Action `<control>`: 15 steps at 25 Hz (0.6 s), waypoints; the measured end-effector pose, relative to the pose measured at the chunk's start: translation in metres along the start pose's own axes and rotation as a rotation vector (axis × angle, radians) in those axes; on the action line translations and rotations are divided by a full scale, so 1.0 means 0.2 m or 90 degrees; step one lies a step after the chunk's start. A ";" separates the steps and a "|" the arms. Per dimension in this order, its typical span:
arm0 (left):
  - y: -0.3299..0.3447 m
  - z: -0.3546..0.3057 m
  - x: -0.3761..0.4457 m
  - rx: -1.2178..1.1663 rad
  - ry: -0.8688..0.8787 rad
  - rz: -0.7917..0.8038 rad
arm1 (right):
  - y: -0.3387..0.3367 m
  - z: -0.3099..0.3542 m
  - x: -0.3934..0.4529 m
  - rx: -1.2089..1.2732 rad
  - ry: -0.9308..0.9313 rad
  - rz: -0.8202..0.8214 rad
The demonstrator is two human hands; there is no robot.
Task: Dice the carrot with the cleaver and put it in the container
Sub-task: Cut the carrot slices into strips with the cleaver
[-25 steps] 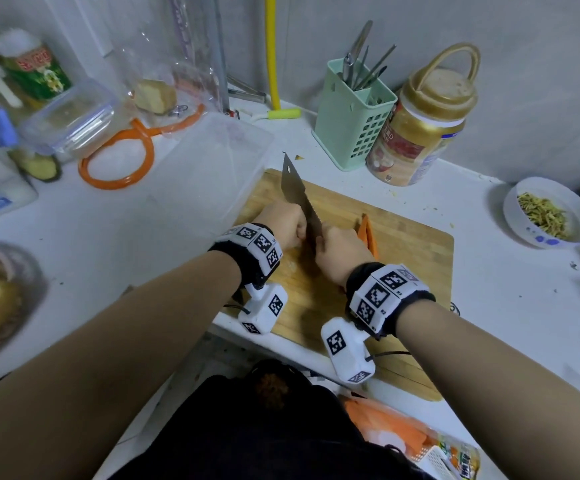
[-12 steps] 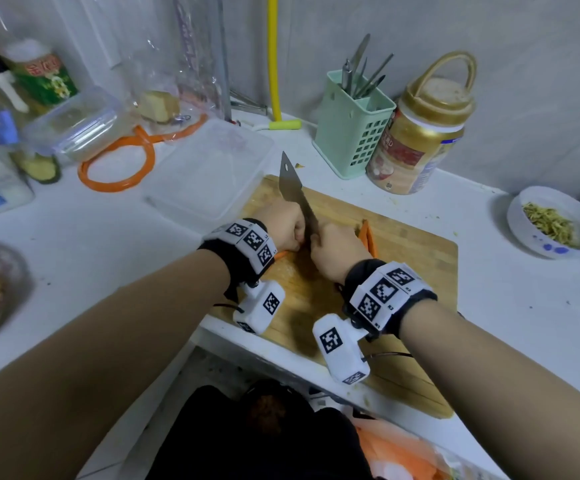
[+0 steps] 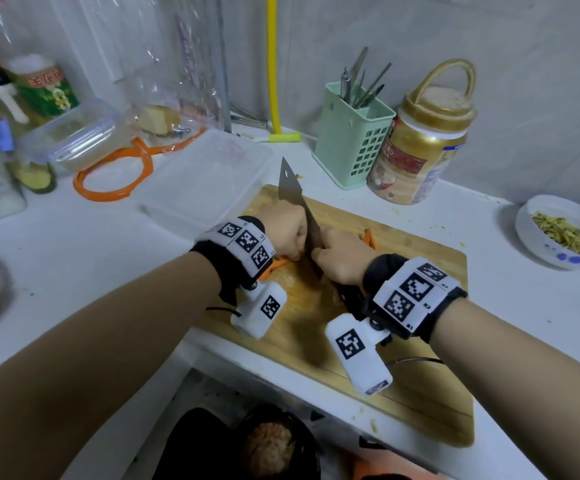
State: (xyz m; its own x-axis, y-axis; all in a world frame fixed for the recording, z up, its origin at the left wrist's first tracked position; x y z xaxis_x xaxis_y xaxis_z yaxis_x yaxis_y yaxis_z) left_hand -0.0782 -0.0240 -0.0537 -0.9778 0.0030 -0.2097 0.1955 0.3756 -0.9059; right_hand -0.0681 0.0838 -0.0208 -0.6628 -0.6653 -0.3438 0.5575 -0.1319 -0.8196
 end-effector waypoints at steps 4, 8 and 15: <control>0.00 -0.01 0.00 0.012 0.003 0.003 | 0.01 0.00 -0.02 -0.022 -0.004 -0.011; -0.02 -0.01 -0.01 0.030 0.019 -0.028 | 0.01 -0.01 -0.01 -0.060 -0.013 -0.036; 0.03 0.00 -0.12 0.038 0.045 -0.171 | 0.08 -0.09 -0.07 0.234 0.054 -0.018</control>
State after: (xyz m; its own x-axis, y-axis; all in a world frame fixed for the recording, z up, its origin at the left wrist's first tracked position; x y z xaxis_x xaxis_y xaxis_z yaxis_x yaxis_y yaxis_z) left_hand -0.0546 -0.0229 -0.0538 -0.9976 -0.0242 0.0645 -0.0688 0.3158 -0.9463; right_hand -0.0593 0.1039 -0.0383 -0.7112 -0.5960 -0.3728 0.6701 -0.4145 -0.6157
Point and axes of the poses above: each hand's wrist, its own x-axis towards the middle knuckle, its own y-axis out of the palm, z = x × y, the point moved 6 cm from there along x, towards the middle knuckle, and after that the axes turned 1 degree about y, right-handed, at the moved point
